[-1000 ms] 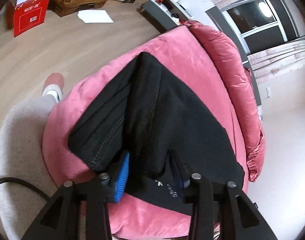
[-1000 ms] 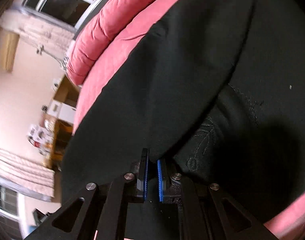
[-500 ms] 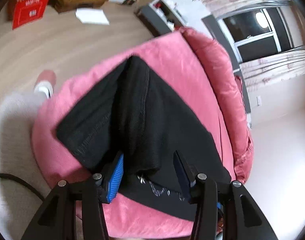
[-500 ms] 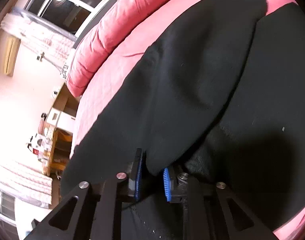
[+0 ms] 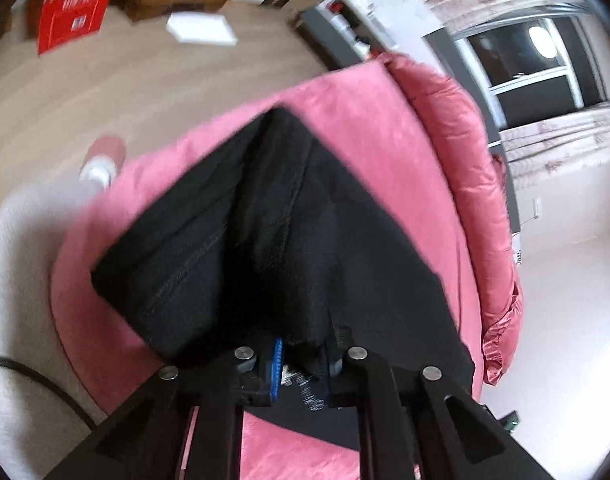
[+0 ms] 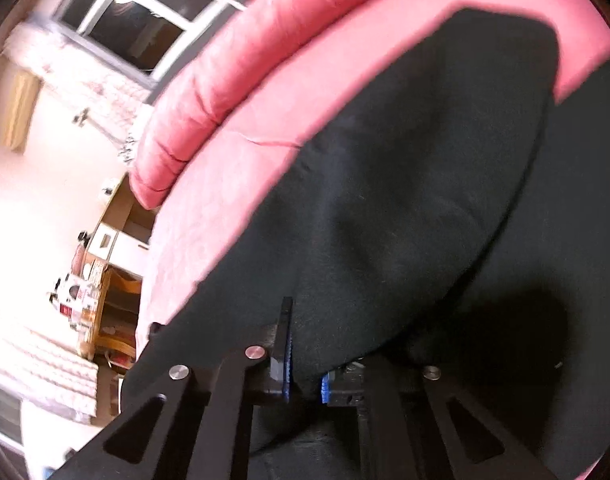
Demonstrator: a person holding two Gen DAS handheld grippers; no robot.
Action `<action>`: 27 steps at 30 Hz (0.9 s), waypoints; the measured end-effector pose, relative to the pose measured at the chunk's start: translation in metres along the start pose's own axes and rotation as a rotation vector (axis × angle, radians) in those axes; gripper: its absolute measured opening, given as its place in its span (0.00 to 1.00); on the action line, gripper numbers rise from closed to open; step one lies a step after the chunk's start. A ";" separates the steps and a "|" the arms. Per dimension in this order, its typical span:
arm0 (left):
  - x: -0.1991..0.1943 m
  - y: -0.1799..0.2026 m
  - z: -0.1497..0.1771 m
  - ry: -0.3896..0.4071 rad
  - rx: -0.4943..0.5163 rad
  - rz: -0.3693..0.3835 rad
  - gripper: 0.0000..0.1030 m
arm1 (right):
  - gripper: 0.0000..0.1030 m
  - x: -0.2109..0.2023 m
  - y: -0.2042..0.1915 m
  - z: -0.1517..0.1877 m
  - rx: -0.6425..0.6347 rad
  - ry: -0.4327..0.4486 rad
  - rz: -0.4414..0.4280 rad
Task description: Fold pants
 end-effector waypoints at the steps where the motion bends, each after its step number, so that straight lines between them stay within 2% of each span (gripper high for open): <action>1: -0.013 0.011 -0.004 0.038 0.040 0.011 0.12 | 0.09 -0.012 -0.011 -0.003 -0.039 0.013 -0.005; 4: -0.049 0.031 -0.012 0.128 0.105 0.044 0.12 | 0.09 -0.045 -0.032 -0.004 -0.118 0.026 -0.039; 6: -0.062 0.036 -0.014 0.161 0.165 -0.005 0.12 | 0.09 -0.064 -0.046 0.006 -0.187 0.000 -0.059; 8: -0.053 0.027 -0.012 0.119 0.219 -0.124 0.12 | 0.09 -0.066 -0.047 0.023 -0.245 -0.062 -0.038; 10: -0.031 0.005 -0.003 0.012 0.178 -0.206 0.12 | 0.09 -0.056 -0.038 0.046 -0.284 -0.130 0.029; 12: -0.018 -0.017 0.007 -0.045 0.120 -0.239 0.12 | 0.09 -0.038 -0.016 0.066 -0.254 -0.214 0.085; 14: -0.016 -0.024 0.010 -0.040 0.089 -0.225 0.12 | 0.09 -0.026 0.002 0.079 -0.205 -0.273 0.114; 17: -0.029 -0.012 0.008 0.030 0.120 -0.167 0.15 | 0.09 -0.022 0.012 0.086 -0.159 -0.269 0.097; 19: -0.040 -0.008 0.004 0.099 0.078 -0.080 0.30 | 0.09 -0.023 0.011 0.085 -0.149 -0.262 0.085; 21: -0.052 -0.014 -0.003 0.162 0.040 -0.065 0.32 | 0.09 -0.022 0.013 0.084 -0.149 -0.261 0.086; 24: -0.067 -0.033 -0.009 0.248 -0.008 -0.158 0.32 | 0.09 -0.020 0.008 0.087 -0.142 -0.255 0.085; 25: -0.071 -0.041 -0.010 0.267 -0.028 -0.231 0.32 | 0.09 -0.019 0.009 0.087 -0.137 -0.255 0.085; 27: -0.073 -0.057 -0.010 0.255 -0.050 -0.361 0.32 | 0.09 -0.021 0.013 0.088 -0.125 -0.254 0.082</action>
Point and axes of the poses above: each gripper's, at about its wrist camera, not at the fingertips, and x roughly the way its jaws point, y to its right, z to its underside, the point moved 3 cm from there along x, roughly the way its jaws point, and after that the axes turned 1 degree about x, right-handed, at the moved point
